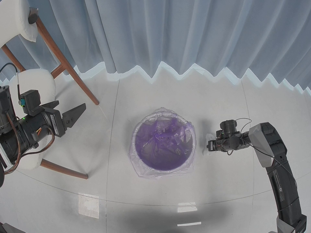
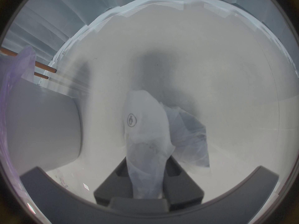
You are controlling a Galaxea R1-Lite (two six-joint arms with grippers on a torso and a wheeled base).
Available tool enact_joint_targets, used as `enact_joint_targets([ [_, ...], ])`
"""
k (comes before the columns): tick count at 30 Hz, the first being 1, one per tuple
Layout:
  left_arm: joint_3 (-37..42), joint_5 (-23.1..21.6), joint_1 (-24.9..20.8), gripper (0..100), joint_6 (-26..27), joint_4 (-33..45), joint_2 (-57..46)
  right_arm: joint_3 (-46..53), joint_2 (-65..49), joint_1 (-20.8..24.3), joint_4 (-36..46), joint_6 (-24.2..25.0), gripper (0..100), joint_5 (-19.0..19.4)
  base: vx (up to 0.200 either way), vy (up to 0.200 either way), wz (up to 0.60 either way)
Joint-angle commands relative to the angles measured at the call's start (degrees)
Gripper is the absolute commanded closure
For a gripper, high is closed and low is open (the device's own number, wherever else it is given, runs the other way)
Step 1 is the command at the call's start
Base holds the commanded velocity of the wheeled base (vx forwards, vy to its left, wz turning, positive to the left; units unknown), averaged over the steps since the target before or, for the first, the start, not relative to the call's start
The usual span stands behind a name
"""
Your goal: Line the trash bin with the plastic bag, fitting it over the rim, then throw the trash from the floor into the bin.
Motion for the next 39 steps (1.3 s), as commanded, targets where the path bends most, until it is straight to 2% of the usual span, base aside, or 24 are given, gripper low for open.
enact_joint_targets([
  [1, 0.1, 0.0, 1.7, 0, -0.2, -1.1, -1.0, 0.7, -7.8, -2.1, -0.4, 0.4, 100, -0.1, 0.0, 0.0, 0.0],
  [6, -0.1, -0.2, 4.4, 0, 0.0, -1.1, -2.0, 18.1, -24.5, -5.8, -2.2, 0.2, 100, 0.5, 0.0, 0.0, 0.0],
  [10, 2.3, -0.7, 6.7, 0, -0.2, -1.1, -5.3, 36.1, -38.2, -9.9, -6.4, -1.0, 100, 6.0, 0.0, 0.0, 0.0],
  [11, 2.3, -0.7, 6.7, 0, -0.2, -1.1, -5.3, 36.1, -38.2, -9.9, -6.4, -1.0, 100, 6.0, 0.0, 0.0, 0.0],
  [13, 4.3, -0.8, 7.8, 0, -0.3, -1.1, -7.2, 46.9, -45.2, -12.6, -12.7, -2.8, 100, 7.9, 0.0, 0.0, 0.0],
  [14, 4.3, -0.8, 7.8, 0, -0.3, -1.1, -7.2, 46.9, -45.2, -12.6, -12.7, -2.8, 100, 7.9, 0.0, 0.0, 0.0],
  [15, 5.6, -0.8, 8.8, 0, -0.4, -1.1, -8.9, 55.9, -50.9, -13.6, -19.5, -4.1, 100, 9.8, 0.0, 0.0, 0.0],
  [17, 6.6, -0.7, 9.8, 0, -0.2, -1.1, -9.5, 63.9, -56.1, -13.8, -26.3, -4.2, 100, 11.9, 0.0, 0.0, 0.0],
  [21, 8.2, -0.8, 11.6, 0, -0.4, -1.1, -10.9, 76.1, -63.4, -13.6, -37.4, -4.2, 100, 13.0, 0.0, 0.0, 0.0],
  [24, 10.9, -1.3, 13.1, 0, -0.4, -1.1, -13.0, 83.6, -65.6, -12.9, -48.6, -4.5, 100, 15.6, 0.0, 0.0, 0.0],
  [25, 11.2, -1.3, 13.2, 0, -0.4, -1.1, -13.4, 84.1, -65.6, -12.9, -49.6, -4.5, 100, 15.9, 0.0, 0.0, 0.0],
  [27, 13.4, -2.0, 13.9, 0, -0.3, -1.1, -16.1, 89.1, -64.6, -12.0, -60.1, -4.2, 100, 17.0, 0.0, 0.0, 0.0],
  [30, 13.7, -2.0, 14.0, 0, -0.3, -1.1, -16.4, 89.6, -64.4, -11.7, -61.2, -4.1, 100, 17.0, 0.0, 0.0, 0.0],
  [31, 15.1, -2.2, 16.1, 0, -0.2, -1.0, -19.2, 93.7, -62.1, -7.7, -73.7, -3.4, 100, 17.1, 0.0, 0.0, 0.0],
  [32, 15.1, -2.2, 16.1, 0, -0.2, -1.0, -19.2, 93.7, -62.1, -7.7, -73.7, -3.4, 100, 17.1, 0.0, 0.0, 0.0],
  [34, 15.5, -2.2, 16.1, 0, 0.1, -1.0, -21.8, 94.2, -58.7, -3.5, -82.4, -1.8, 100, 17.1, 0.0, 0.0, 0.0],
  [36, 15.6, -2.2, 16.0, 0, 0.1, -0.8, -23.3, 94.1, -56.8, -1.4, -86.4, -1.0, 100, 17.1, 0.0, 0.0, 0.0],
  [39, 15.8, -2.0, 16.7, 0, -0.1, -0.5, -25.1, 93.2, -54.8, 2.5, -86.7, -1.1, 100, 17.2, 0.0, 0.0, 0.0],
])
